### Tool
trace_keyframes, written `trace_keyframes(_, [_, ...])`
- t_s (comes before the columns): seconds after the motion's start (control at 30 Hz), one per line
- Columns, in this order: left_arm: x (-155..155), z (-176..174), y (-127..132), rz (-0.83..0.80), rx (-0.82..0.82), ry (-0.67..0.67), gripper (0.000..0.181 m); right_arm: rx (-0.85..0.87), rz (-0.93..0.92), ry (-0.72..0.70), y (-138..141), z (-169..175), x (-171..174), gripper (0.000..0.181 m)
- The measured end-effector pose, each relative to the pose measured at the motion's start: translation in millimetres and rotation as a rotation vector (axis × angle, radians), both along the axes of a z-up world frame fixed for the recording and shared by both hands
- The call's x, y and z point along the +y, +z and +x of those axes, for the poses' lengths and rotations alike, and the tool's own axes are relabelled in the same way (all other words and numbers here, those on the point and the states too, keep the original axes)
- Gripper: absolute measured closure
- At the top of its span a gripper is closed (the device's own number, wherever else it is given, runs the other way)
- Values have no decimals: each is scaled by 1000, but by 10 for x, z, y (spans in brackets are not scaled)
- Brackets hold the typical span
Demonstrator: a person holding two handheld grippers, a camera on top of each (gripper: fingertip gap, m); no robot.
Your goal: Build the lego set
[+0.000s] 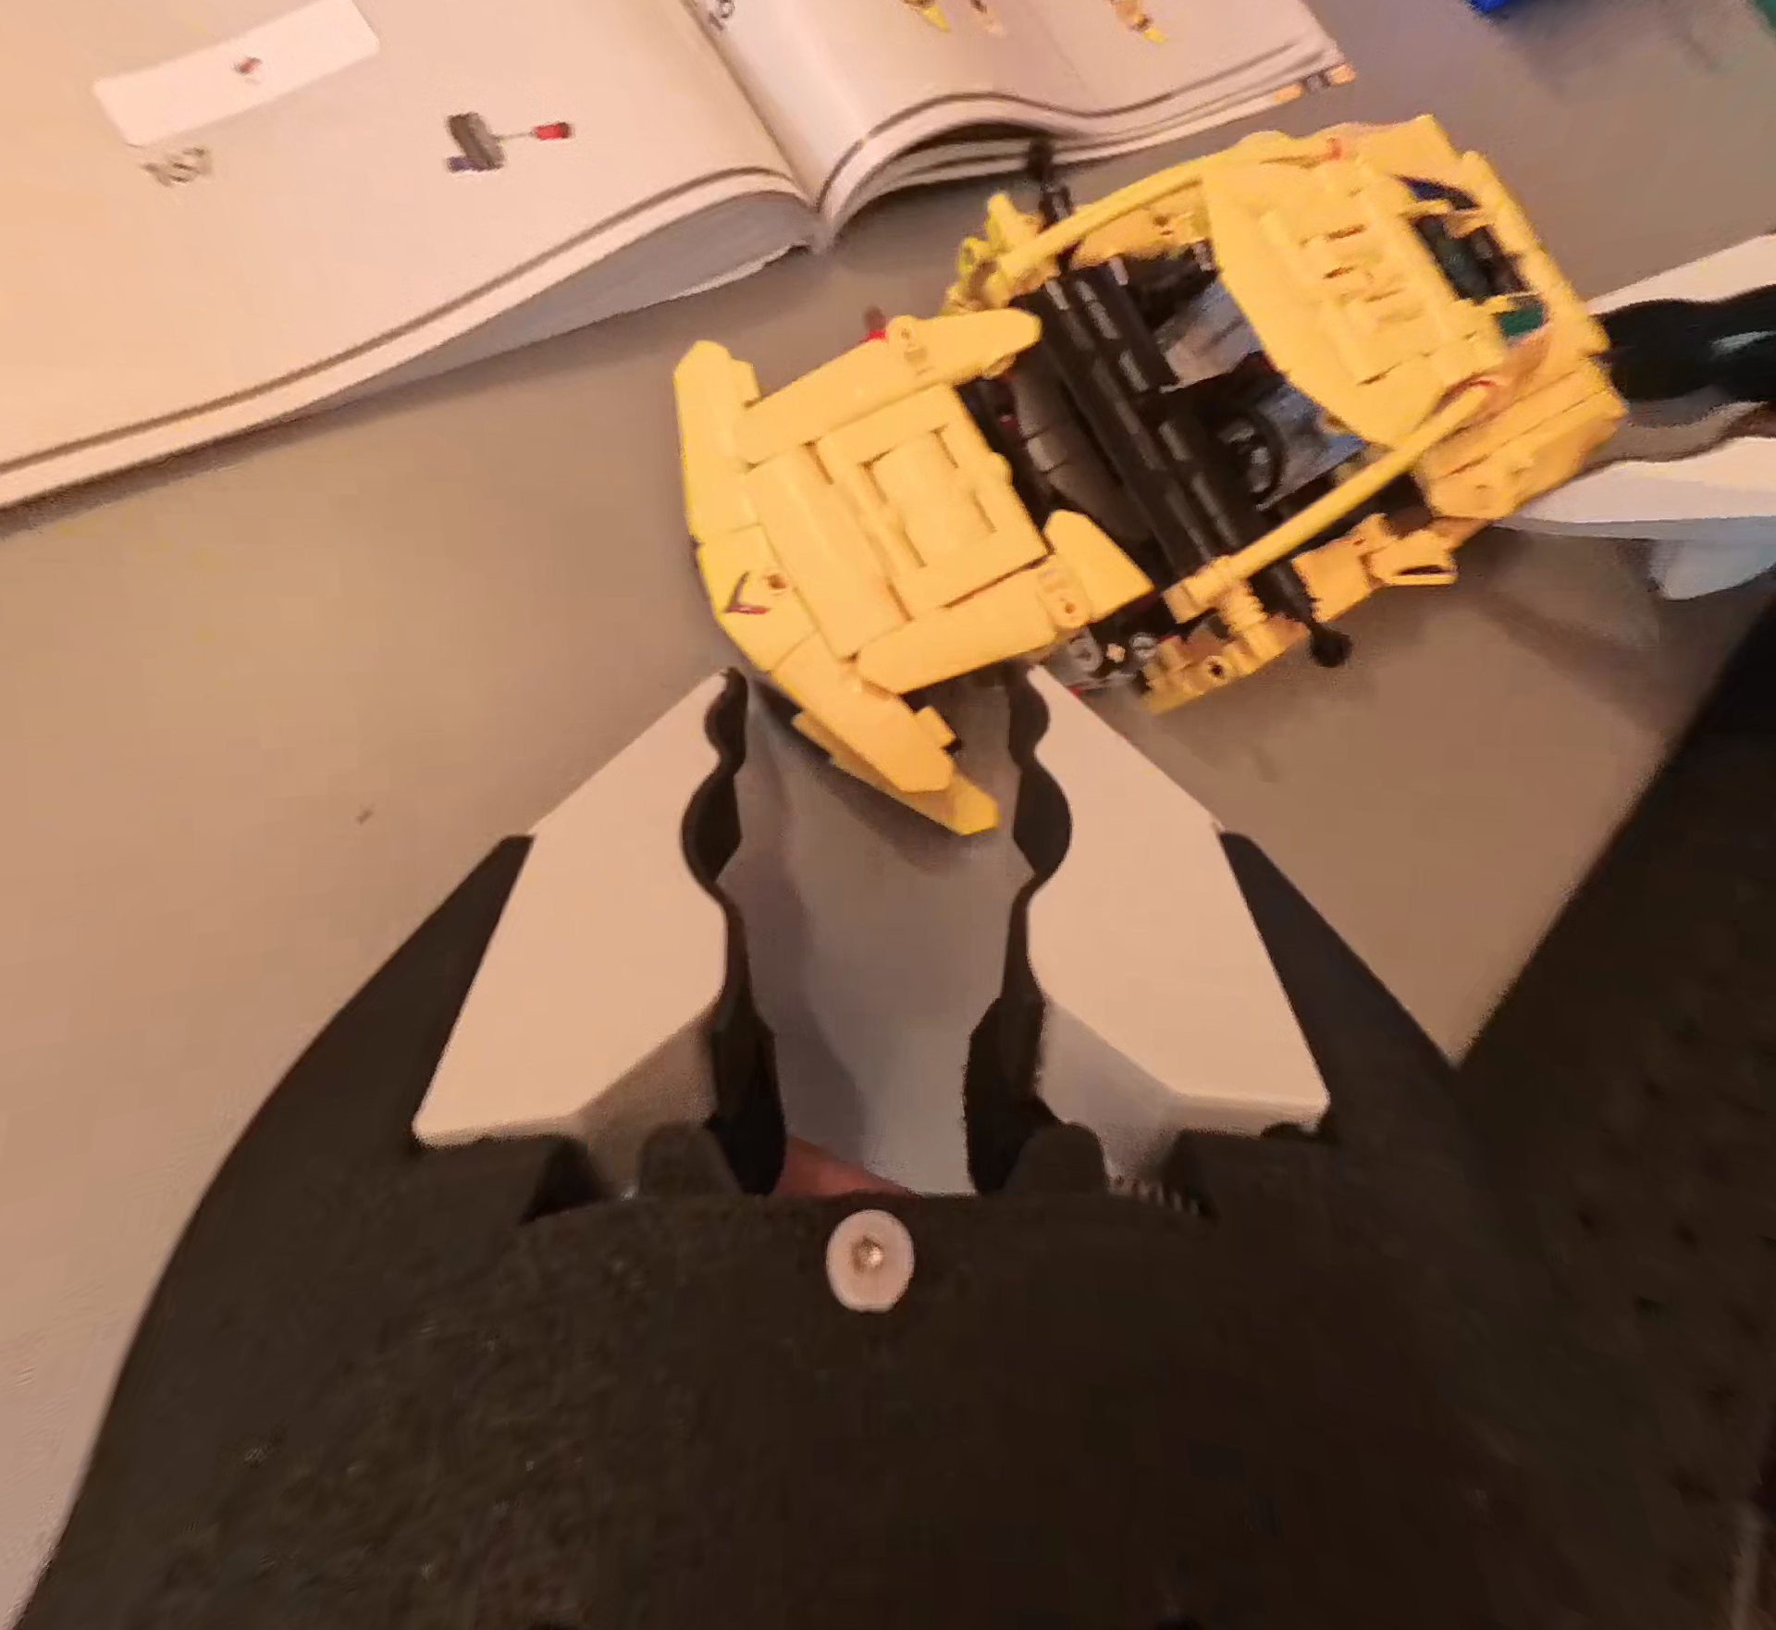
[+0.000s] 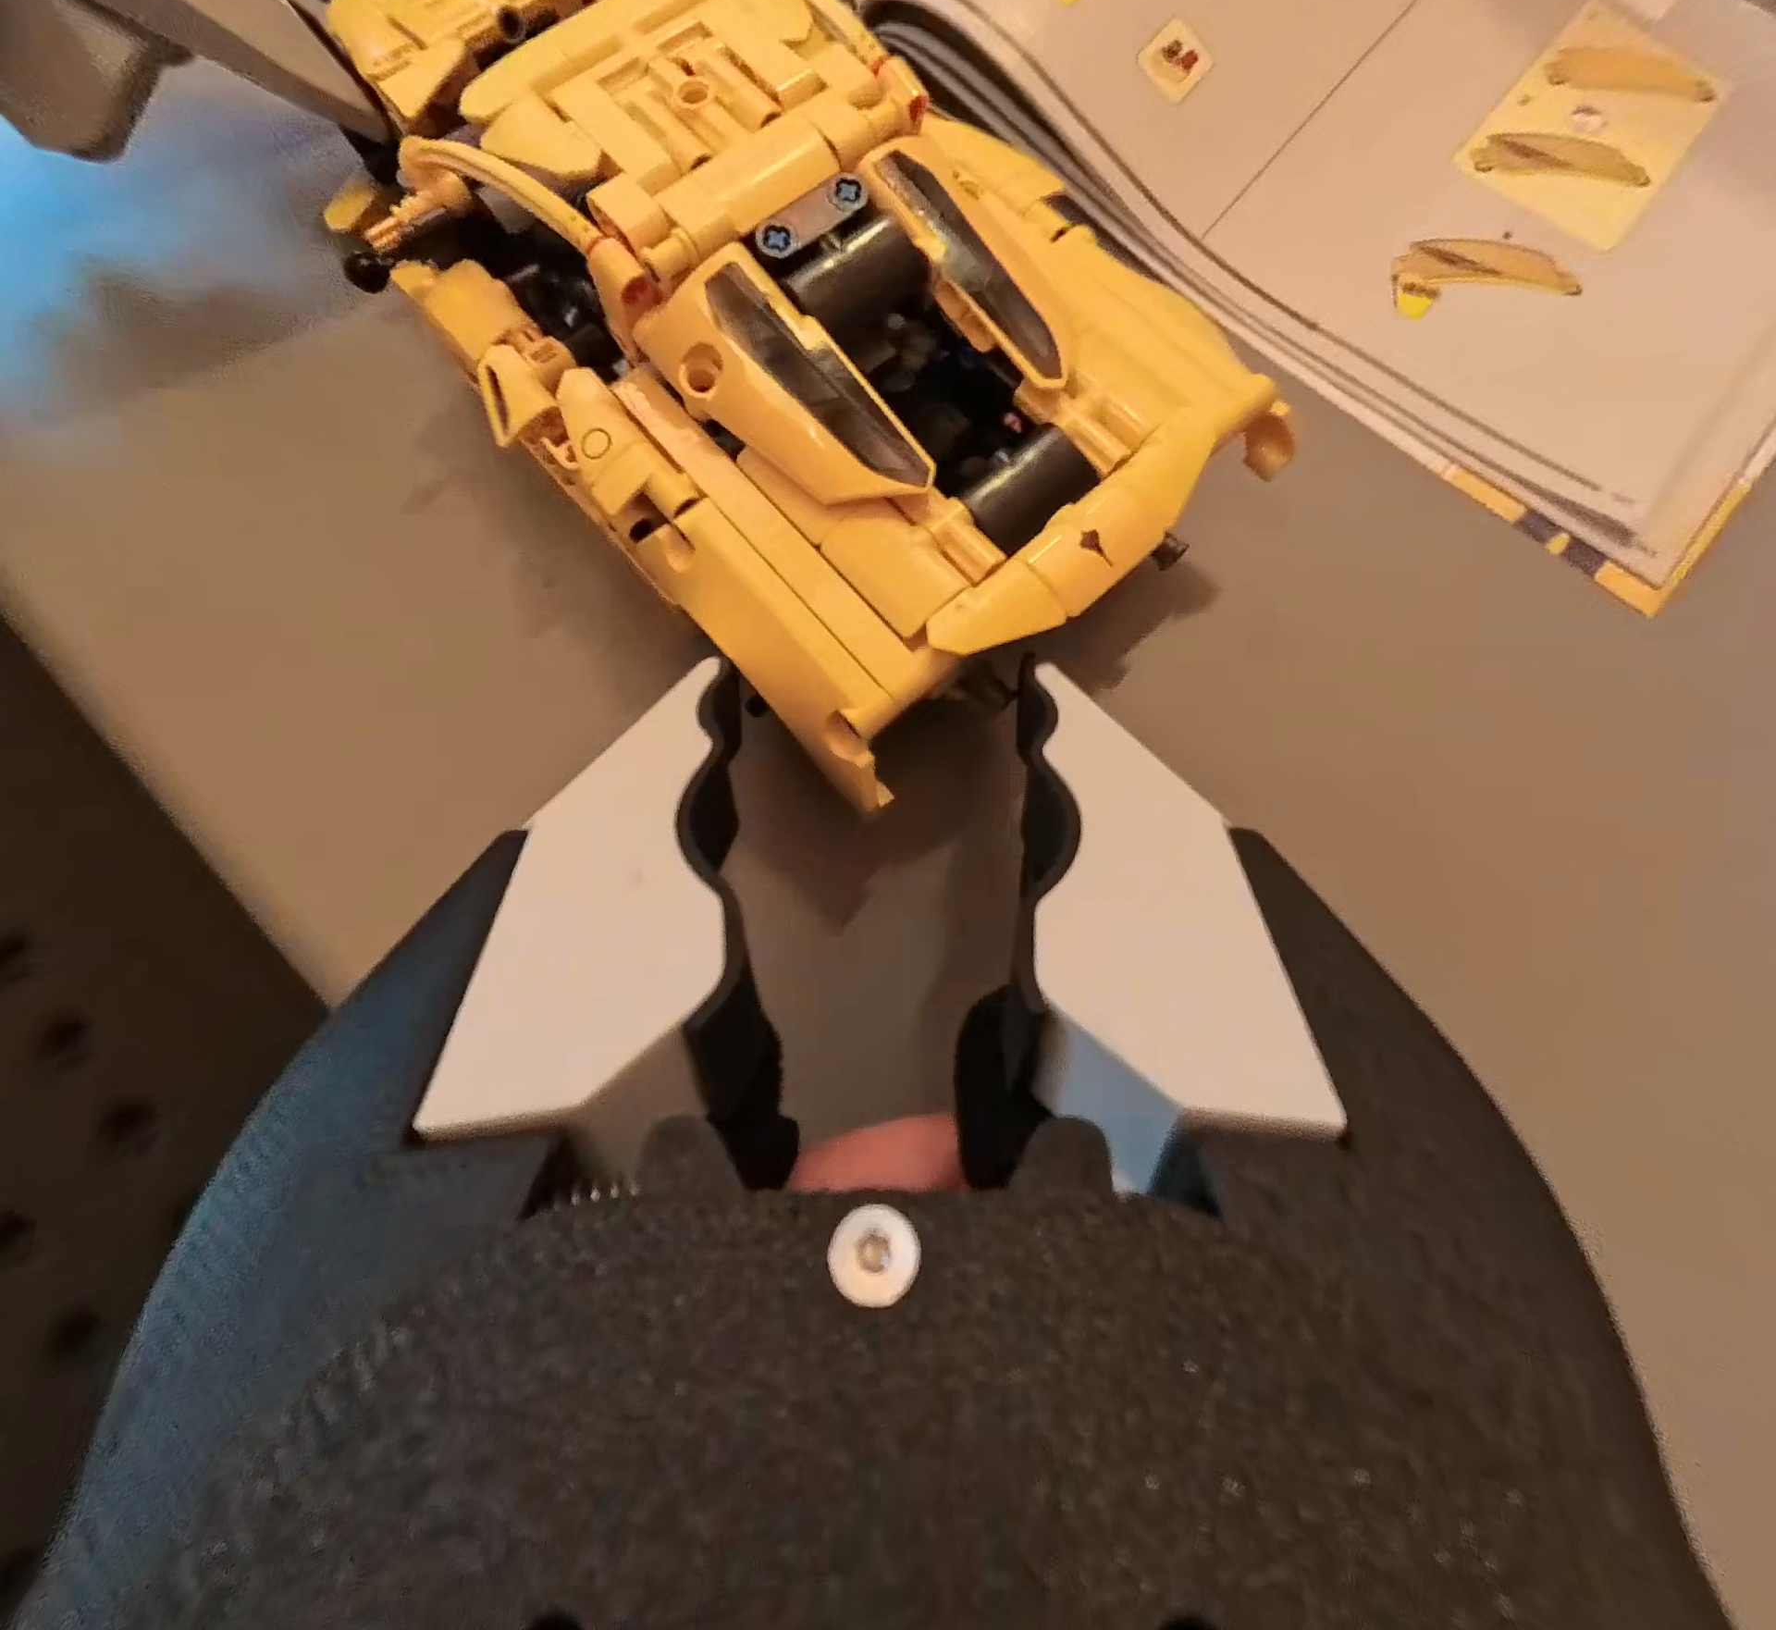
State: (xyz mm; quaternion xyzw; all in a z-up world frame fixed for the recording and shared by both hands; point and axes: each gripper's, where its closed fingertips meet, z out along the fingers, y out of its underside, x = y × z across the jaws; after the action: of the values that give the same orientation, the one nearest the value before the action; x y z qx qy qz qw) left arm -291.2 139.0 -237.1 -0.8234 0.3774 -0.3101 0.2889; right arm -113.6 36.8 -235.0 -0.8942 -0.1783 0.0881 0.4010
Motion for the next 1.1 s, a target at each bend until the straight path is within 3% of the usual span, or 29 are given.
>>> trace_keyframes(0.2, [75,25,-16,12,21,-20,126,-36,-39,82,-7,64,254,125])
trace_keyframes(0.33, [-63,-32,-4,-25,28,-38,125,-6,-52,120,19,94,203,126])
trace_keyframes(0.43, [-84,-351,111,-46,40,2,125,18,-70,102,99,219,10,119])
trace_keyframes(0.53, [130,-1083,430,1,26,156,125,129,30,55,333,298,-115,121])
trace_keyframes(0.6, [412,-1806,717,83,32,314,125,216,99,19,469,303,-120,122])
trace_keyframes(0.7, [893,-3029,1086,253,70,544,125,242,121,-7,435,281,-65,124])
trace_keyframes(0.77, [1207,-3912,1101,330,195,736,125,242,138,-6,406,239,5,125])
trace_keyframes(0.83, [1393,-4497,913,268,243,879,126,284,134,6,419,153,53,125])
trace_keyframes(0.97, [1637,-4848,496,58,109,1029,126,285,143,24,463,88,67,125])
trace_keyframes(1.1, [1870,-4961,451,29,-82,1128,126,263,124,9,444,166,7,125])
